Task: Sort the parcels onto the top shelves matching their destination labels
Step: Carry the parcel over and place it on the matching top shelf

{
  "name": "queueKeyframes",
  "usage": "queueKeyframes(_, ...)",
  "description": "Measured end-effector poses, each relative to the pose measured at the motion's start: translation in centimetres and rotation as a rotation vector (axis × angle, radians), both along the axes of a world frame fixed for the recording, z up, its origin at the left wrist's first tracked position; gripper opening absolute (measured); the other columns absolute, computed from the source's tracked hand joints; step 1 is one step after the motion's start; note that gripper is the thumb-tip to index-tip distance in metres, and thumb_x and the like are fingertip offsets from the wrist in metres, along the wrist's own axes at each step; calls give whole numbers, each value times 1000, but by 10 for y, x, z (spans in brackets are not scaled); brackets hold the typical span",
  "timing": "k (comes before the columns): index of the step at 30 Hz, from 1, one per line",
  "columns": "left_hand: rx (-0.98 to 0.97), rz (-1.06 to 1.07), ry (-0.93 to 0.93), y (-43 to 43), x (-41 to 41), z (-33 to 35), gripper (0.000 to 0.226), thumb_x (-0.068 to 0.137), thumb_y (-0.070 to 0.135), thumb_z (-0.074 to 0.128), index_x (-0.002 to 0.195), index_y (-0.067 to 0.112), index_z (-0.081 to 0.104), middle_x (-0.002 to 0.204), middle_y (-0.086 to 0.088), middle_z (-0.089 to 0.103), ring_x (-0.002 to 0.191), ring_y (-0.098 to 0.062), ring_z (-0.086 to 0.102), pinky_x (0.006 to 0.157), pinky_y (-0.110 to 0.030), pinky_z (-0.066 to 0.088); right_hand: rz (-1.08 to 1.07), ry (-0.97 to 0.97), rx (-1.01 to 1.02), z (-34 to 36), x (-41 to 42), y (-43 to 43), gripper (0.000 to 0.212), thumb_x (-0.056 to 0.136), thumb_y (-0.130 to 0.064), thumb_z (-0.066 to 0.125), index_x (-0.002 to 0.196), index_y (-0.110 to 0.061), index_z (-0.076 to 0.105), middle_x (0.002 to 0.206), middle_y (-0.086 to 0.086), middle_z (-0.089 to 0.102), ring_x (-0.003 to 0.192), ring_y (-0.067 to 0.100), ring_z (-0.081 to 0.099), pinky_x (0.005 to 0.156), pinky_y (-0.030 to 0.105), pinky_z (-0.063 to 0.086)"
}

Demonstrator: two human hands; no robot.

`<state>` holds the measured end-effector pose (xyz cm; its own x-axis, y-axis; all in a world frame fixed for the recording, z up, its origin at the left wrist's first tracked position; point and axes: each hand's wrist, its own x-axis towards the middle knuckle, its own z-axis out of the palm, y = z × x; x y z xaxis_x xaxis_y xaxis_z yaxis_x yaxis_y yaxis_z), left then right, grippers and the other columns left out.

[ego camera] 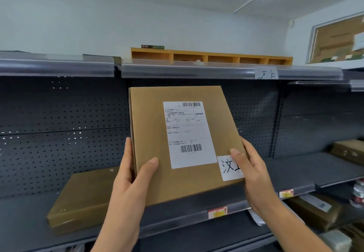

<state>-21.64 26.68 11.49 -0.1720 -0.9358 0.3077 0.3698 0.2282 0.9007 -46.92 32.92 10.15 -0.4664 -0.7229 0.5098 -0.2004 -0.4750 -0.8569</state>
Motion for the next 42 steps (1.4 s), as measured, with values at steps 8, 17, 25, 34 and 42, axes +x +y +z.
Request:
queueKeyframes(8,-90,1,-20,26,-115,17,73,99,27,73,161,51,41,151,21,64,139,-12,62,119,-46,46,25,-32,-37,16,-115,25,43,100,-31,67,142,-29,60,127,2,78,117,25,73,111,59,51)
queueKeyframes(17,-183,136,-116,50,-183,36,69,65,52,78,129,63,55,150,15,53,132,-7,60,107,-45,54,45,-14,-102,30,-190,60,58,89,-25,63,145,-39,54,135,-7,73,122,26,72,106,59,55)
queueKeyframes(25,-385,16,-199,47,-216,131,90,65,51,79,146,66,42,151,15,55,130,-13,66,105,-41,56,101,76,-175,134,-229,56,50,93,-26,70,138,-45,61,126,-2,78,112,27,76,93,39,65)
queueKeyframes(34,-430,71,-396,-65,-284,273,69,95,42,72,156,28,42,133,0,64,119,-21,66,92,-37,56,-61,91,-48,286,-294,-75,52,99,-40,63,144,-19,48,124,5,58,103,17,58,81,36,49)
queueKeyframes(42,-268,84,-599,-132,-321,307,70,87,64,66,139,17,59,129,-9,70,102,-24,69,78,-35,57,-34,95,121,326,-321,-133,17,93,-30,62,93,-14,59,87,10,55,83,26,56,72,35,47)
